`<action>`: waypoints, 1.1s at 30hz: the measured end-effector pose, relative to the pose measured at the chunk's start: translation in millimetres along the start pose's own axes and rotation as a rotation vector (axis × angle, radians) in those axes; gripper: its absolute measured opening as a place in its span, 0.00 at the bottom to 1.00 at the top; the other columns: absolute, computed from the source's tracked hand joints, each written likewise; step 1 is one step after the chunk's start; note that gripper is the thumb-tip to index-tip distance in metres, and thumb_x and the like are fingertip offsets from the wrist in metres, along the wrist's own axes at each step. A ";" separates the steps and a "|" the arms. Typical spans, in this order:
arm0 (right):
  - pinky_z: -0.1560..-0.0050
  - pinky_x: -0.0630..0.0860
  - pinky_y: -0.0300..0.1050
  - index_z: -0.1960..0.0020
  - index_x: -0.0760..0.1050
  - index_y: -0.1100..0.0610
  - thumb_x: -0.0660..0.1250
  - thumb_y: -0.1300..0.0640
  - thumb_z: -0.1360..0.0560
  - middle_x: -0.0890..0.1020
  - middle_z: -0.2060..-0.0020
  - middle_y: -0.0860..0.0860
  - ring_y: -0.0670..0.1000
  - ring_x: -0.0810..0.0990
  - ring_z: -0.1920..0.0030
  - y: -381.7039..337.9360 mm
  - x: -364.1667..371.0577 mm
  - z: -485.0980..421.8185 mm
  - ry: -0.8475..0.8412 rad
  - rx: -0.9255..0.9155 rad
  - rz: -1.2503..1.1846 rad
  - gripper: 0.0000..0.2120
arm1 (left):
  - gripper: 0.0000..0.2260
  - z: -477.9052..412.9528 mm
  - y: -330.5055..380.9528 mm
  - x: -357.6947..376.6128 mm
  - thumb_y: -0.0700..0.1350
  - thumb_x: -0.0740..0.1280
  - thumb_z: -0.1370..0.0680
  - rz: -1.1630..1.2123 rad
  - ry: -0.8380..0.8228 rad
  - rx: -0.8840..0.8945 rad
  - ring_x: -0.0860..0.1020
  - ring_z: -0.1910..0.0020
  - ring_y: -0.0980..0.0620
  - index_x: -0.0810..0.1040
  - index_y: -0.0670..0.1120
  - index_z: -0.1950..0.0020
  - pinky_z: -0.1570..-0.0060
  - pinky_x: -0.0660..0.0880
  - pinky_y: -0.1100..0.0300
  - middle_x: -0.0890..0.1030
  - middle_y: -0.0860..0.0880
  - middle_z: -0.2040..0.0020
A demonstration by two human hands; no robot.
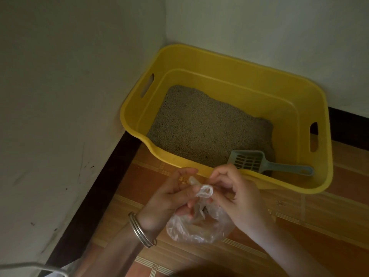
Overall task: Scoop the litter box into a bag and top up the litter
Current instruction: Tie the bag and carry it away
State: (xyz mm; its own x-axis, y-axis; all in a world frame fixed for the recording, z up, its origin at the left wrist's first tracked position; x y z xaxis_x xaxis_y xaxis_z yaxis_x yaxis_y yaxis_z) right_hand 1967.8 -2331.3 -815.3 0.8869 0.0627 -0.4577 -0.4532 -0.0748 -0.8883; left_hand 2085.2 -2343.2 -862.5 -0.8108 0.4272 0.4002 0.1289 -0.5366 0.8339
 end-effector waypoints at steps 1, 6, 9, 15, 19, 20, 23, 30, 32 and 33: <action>0.63 0.75 0.29 0.52 0.71 0.51 0.70 0.62 0.30 0.81 0.61 0.41 0.38 0.81 0.62 -3.2 1.4 0.2 -0.015 -0.032 0.009 0.12 | 0.16 0.0 0.0 -0.3 0.44 0.67 0.26 0.011 -0.002 0.001 0.69 0.80 0.57 0.70 0.40 0.41 0.72 0.70 0.61 0.72 0.51 0.74; 0.66 0.78 0.36 0.47 0.76 0.54 0.68 0.58 0.28 0.82 0.60 0.46 0.42 0.82 0.66 -14.7 5.2 -0.3 -0.065 -0.146 -0.119 0.10 | 0.10 0.6 2.8 -0.4 0.46 0.67 0.28 0.037 -0.027 0.010 0.66 0.79 0.58 0.74 0.39 0.57 0.71 0.71 0.62 0.73 0.51 0.73; 0.66 0.78 0.37 0.55 0.78 0.62 0.67 0.59 0.28 0.80 0.61 0.50 0.44 0.81 0.66 -10.6 8.3 0.4 -0.104 -0.133 -0.177 0.06 | 0.07 1.8 5.3 -5.7 0.44 0.71 0.28 -0.016 0.035 0.022 0.69 0.78 0.57 0.76 0.42 0.60 0.73 0.68 0.65 0.75 0.49 0.72; 0.63 0.77 0.40 0.57 0.74 0.53 0.65 0.52 0.28 0.80 0.67 0.47 0.46 0.81 0.66 8.6 11.8 5.5 -0.169 0.116 -0.276 0.05 | 0.11 8.2 10.8 -13.5 0.52 0.75 0.35 -0.043 0.210 0.155 0.74 0.70 0.52 0.80 0.46 0.61 0.68 0.73 0.63 0.80 0.49 0.65; 0.63 0.73 0.34 0.57 0.73 0.57 0.64 0.53 0.28 0.80 0.69 0.45 0.43 0.78 0.66 15.0 14.3 7.1 -0.201 0.270 -0.428 0.07 | 0.07 16.6 25.9 -1.1 0.51 0.76 0.35 -0.135 0.048 0.322 0.81 0.55 0.56 0.82 0.51 0.61 0.55 0.75 0.66 0.82 0.54 0.56; 0.63 0.73 0.32 0.58 0.73 0.57 0.65 0.52 0.29 0.80 0.69 0.44 0.42 0.78 0.66 16.0 13.8 7.3 -0.199 0.314 -0.475 0.08 | 0.06 18.4 27.8 0.1 0.50 0.76 0.35 -0.245 0.050 0.349 0.79 0.50 0.56 0.83 0.51 0.62 0.51 0.74 0.65 0.81 0.55 0.53; 0.62 0.74 0.33 0.60 0.76 0.56 0.69 0.51 0.33 0.81 0.68 0.46 0.43 0.79 0.64 18.0 13.1 8.0 -0.183 0.433 -0.597 0.08 | 0.04 22.9 34.0 3.3 0.47 0.76 0.34 -0.584 0.106 0.446 0.77 0.47 0.53 0.84 0.53 0.61 0.47 0.75 0.59 0.77 0.58 0.48; 0.63 0.73 0.33 0.60 0.76 0.58 0.68 0.52 0.33 0.80 0.70 0.47 0.43 0.78 0.66 13.6 13.2 9.5 -0.167 0.481 -0.628 0.09 | 0.08 32.8 52.7 16.1 0.47 0.72 0.30 -0.644 0.156 0.692 0.80 0.54 0.57 0.82 0.49 0.51 0.52 0.74 0.67 0.79 0.56 0.52; 0.63 0.74 0.33 0.60 0.76 0.58 0.68 0.53 0.33 0.80 0.70 0.47 0.44 0.79 0.66 15.9 13.9 12.4 -0.158 0.501 -0.645 0.09 | 0.12 30.9 48.3 12.7 0.51 0.71 0.30 -0.557 0.146 0.620 0.81 0.54 0.57 0.79 0.52 0.47 0.52 0.75 0.66 0.82 0.57 0.54; 0.63 0.74 0.33 0.60 0.76 0.58 0.69 0.53 0.33 0.80 0.70 0.48 0.44 0.79 0.66 17.4 13.3 13.5 -0.148 0.505 -0.646 0.09 | 0.14 29.5 45.5 10.8 0.53 0.71 0.29 -0.517 0.138 0.572 0.82 0.55 0.55 0.77 0.54 0.46 0.52 0.76 0.65 0.83 0.56 0.55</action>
State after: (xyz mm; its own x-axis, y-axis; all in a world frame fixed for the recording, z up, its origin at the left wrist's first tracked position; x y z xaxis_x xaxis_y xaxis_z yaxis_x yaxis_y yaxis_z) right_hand 1970.5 -2318.4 -837.3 0.9811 0.0723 0.1793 0.1243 0.4743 -0.8716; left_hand 2099.2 -2341.5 -809.0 -0.9067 0.4065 -0.1123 -0.0409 0.1804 0.9827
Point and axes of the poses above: each hand's wrist, its own z-axis away from the middle knuckle, its own x-axis out of the palm, y = z × x, the point moved 8 cm from there along -z, towards the middle knuckle
